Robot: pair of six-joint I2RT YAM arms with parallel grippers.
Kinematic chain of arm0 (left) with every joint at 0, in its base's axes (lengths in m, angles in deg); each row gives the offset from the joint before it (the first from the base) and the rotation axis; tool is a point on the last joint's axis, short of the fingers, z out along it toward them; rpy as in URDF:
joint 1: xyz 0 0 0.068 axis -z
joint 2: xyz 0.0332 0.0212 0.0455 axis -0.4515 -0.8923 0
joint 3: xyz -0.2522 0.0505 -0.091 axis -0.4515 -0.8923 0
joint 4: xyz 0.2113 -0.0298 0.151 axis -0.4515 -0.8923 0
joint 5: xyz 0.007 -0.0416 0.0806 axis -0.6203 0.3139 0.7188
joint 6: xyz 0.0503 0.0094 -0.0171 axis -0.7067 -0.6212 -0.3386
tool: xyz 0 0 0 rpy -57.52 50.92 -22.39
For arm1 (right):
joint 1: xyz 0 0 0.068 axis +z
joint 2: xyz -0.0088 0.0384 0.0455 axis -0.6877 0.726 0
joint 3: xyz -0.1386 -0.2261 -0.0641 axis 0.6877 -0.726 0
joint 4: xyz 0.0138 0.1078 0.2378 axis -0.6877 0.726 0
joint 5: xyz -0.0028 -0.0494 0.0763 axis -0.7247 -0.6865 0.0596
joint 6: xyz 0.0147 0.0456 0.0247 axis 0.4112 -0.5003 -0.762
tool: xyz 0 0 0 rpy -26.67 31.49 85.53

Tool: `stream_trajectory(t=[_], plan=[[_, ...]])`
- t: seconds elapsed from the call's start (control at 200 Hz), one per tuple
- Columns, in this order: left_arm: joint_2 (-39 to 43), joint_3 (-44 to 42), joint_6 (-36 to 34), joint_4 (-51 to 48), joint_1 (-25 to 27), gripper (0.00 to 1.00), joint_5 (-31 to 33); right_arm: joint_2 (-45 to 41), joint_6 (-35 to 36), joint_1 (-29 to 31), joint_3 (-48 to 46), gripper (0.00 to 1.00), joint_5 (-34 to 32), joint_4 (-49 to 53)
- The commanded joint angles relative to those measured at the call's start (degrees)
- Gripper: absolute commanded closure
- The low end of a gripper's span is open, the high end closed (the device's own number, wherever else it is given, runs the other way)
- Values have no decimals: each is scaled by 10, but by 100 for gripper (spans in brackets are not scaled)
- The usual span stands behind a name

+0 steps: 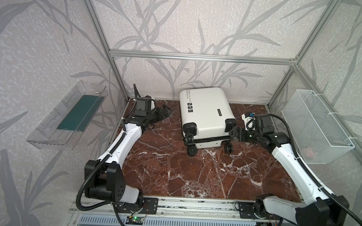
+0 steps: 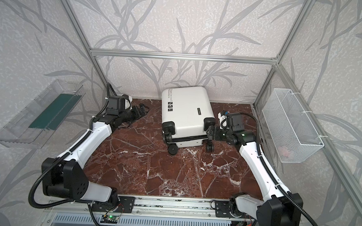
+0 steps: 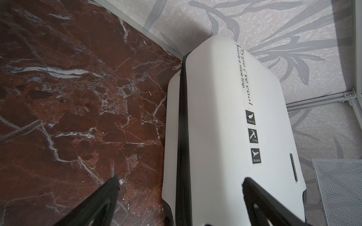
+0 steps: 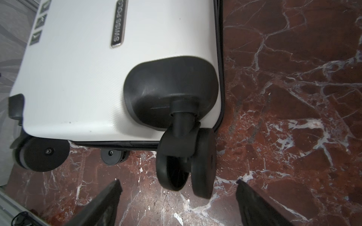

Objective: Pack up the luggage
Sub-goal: 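Grasp the wheel housing nearest the right gripper with the right gripper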

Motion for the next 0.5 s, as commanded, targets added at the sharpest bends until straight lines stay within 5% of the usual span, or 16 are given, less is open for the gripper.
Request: stream_trajectory(t=[0.0,0.125,0.496], plan=[[13,-3,6,13,-3,1,-10,20,24,18,22,10,-39,4],[12,-3,7,16,-4,1,-16,46,36,36,31,19,-52,1],[5,-10,10,25,-12,1,-27,38,39,83,21,75,-76,12]])
